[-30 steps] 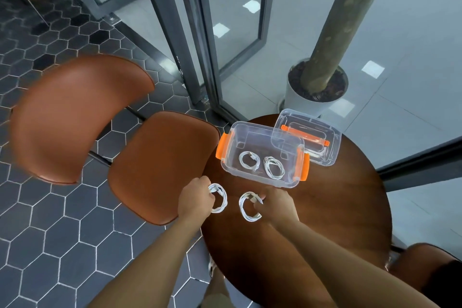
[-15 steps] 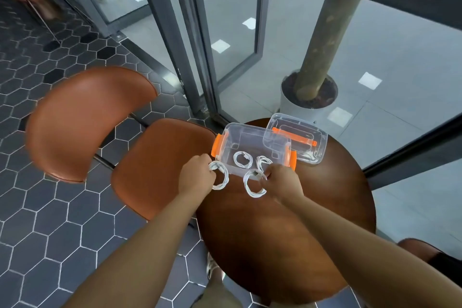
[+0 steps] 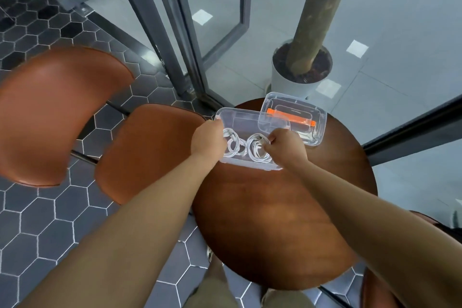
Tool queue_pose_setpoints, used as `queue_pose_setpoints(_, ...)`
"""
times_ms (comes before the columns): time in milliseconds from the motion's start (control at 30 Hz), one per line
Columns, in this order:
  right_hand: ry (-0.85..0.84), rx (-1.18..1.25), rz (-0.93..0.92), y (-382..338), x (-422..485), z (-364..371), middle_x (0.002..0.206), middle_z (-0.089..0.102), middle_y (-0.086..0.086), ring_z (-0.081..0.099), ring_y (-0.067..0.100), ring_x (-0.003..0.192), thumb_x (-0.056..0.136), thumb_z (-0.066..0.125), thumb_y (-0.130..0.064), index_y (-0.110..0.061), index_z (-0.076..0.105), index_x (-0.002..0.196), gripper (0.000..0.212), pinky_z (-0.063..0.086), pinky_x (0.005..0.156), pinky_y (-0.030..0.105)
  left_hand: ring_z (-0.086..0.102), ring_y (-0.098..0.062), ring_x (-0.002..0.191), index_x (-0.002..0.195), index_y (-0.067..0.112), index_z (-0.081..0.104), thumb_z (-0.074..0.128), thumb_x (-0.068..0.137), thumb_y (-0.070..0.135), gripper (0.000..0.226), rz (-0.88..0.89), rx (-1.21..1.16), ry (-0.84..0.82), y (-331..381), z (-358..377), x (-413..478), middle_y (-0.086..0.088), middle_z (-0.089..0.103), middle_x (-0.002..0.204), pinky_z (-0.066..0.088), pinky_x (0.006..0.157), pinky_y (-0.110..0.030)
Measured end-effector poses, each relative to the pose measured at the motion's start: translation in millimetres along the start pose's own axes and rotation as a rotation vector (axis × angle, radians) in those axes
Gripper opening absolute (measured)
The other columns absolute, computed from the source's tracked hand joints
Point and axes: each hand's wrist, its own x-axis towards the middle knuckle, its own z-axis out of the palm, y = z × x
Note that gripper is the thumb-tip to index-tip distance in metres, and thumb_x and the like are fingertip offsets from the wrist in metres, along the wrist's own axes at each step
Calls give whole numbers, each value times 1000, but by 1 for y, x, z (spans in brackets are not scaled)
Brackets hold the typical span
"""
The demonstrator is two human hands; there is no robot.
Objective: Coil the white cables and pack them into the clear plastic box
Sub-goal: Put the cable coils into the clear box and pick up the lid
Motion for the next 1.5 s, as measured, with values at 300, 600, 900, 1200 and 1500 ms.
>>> queue_pose_setpoints(300, -82, -229, -18, 1, 39, 20, 92, 74, 14, 70, 34, 85, 97, 56, -27, -10, 71, 102, 23, 58, 71, 36, 69, -32, 95, 118, 6, 63, 59, 91, -2, 29, 123, 101, -126, 19, 27, 46, -16, 68, 113, 58, 76, -36)
queue_pose_setpoints(600, -259, -594, -171, -5, 52, 24, 105, 74, 15, 71, 31, 98, 92, 52, 3, -5, 70, 102, 22, 50, 74, 33, 69, -27, 93, 116, 9, 66, 56, 94, -4, 27, 120, 152, -237, 28, 59, 52, -12, 71, 103, 58, 82, -33)
queue_pose_setpoints(900, -265, -607, -169, -6, 70, 40, 109, 70, 16, 71, 35, 99, 92, 53, 4, -4, 72, 107, 25, 57, 77, 38, 69, -28, 93, 111, 7, 67, 53, 95, -4, 25, 1, 66, -264, 21, 74, 58, -12, 71, 102, 59, 80, -34)
queue_pose_setpoints(1200, -226, -560, -187, -2, 71, 47, 110, 66, 14, 72, 33, 95, 93, 58, -2, -8, 68, 115, 25, 57, 75, 37, 71, -29, 97, 124, 7, 61, 60, 95, 3, 30, 23, 170, -264, 26, 80, 60, -14, 68, 116, 59, 80, -32)
queue_pose_setpoints(1500, -99, -318, -185, -4, 52, 14, 103, 65, 11, 66, 37, 91, 89, 54, -3, -9, 62, 111, 24, 43, 62, 34, 67, -27, 105, 131, 16, 56, 61, 95, 17, 37, 133, 190, -176, 39, 55, 51, -10, 58, 132, 56, 77, -31)
